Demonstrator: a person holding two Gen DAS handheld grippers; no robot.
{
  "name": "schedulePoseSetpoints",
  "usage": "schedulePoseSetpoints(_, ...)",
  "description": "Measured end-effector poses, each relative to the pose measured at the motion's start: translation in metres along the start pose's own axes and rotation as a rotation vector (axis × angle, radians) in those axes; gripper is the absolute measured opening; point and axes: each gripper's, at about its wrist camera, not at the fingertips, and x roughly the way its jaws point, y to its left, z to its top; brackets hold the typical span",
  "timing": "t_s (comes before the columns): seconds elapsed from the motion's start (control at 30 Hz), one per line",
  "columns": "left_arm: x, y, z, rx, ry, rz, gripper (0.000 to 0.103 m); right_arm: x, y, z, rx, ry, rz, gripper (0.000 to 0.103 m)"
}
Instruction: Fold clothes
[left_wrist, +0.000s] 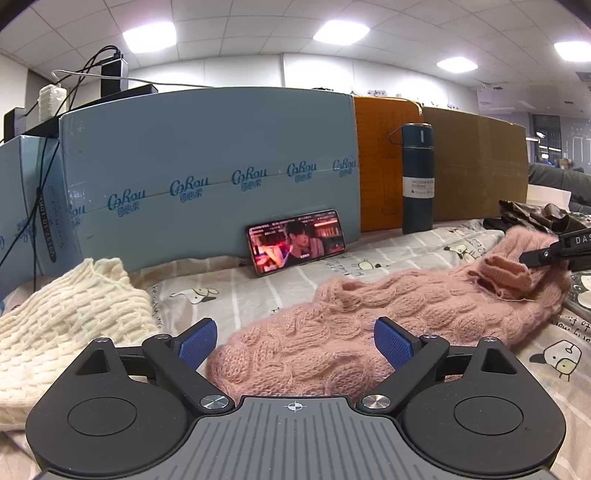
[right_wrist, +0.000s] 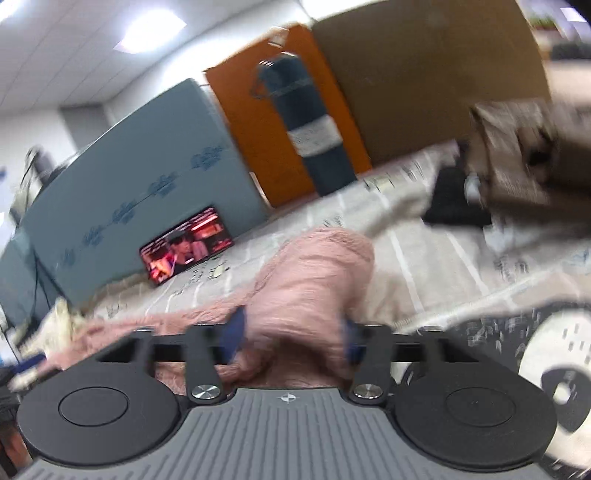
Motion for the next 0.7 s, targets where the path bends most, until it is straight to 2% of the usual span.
schedulePoseSetpoints(0.1,-0.002,0.000,0.000,-0.002,-0.010,-0.009,0.094,-0.014,0.012,0.000,-0.095,-0.076,0.013,0.024)
schedulePoseSetpoints(0.23,-0.005,0.000,0.000,-0.005,-0.028,-0.023,0.094,-0.030,0.013,0.009,-0.144,-0.142,-0.048,0.021)
schedulePoseSetpoints(0.3,-0.006,0.000,0.000,-0.005,-0.032,-0.024,0.094,-0.033,0.004,0.016,-0.143,-0.155,-0.102,0.020)
schedulePoseSetpoints(0.4,-0.006,0.000,0.001,-0.005,-0.029,-0.016,0.094,-0.033,-0.005,0.026,-0.186,-0.166,-0.248,0.020)
schedulePoseSetpoints(0.47,-0.001,-0.002,0.000,0.006,0.000,0.028,0.094,-0.030,-0.001,0.029,-0.248,-0.152,-0.306,0.020)
schedulePoseSetpoints(0.53,0.003,-0.001,-0.001,0.004,0.031,0.062,0.094,-0.030,0.013,0.027,-0.324,-0.155,-0.298,0.022)
schedulePoseSetpoints(0.7,0.014,0.005,-0.002,-0.027,0.098,0.107,0.094,-0.023,0.073,0.010,-0.611,-0.206,-0.291,0.023)
